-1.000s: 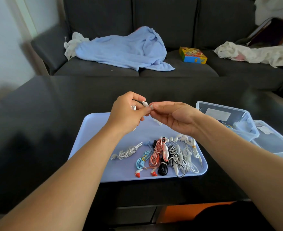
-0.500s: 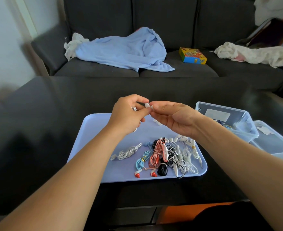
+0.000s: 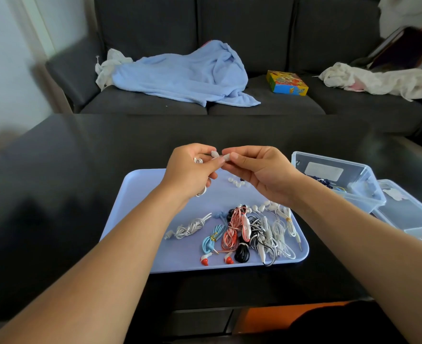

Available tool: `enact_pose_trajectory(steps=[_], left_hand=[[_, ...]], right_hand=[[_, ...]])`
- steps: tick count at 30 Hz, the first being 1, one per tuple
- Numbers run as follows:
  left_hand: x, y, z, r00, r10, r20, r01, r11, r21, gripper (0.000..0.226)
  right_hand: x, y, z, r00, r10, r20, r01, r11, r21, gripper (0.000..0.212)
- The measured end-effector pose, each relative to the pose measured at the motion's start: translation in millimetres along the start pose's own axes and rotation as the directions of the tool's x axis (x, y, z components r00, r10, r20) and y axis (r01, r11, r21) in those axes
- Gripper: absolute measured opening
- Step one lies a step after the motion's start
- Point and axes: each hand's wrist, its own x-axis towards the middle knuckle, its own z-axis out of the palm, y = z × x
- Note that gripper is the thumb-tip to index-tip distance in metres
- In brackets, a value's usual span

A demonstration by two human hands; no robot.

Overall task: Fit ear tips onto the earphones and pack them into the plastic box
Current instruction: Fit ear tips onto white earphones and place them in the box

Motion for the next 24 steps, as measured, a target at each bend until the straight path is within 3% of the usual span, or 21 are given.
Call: enact_pose_trajectory(steps=[5,12,24], left_hand=[[-1.2,2.4,2.9,1.0,-0.003,-0.018,0.003,1.0,-0.009,0.016],[-3.9,6.5,1.5,0.998,0.045,-0.033,-0.046,0.999,-0.026,0.022],[-2.3,6.8,1.0,0.998,0.02,-0.066,-0.022,0.999,-0.024,0.019]], right_hand=[[0.5,0.9,2.1,0.999,-0.038,0.006,0.038,0.999,0.022,0.021],[1.2,1.6,2.3,0.996,0.074,0.049,-0.083,0.976,0.202,0.024],[8.8,4.5,5.9,0.998,-0.067,-0.007,0.067,0.998,0.021,0.018]])
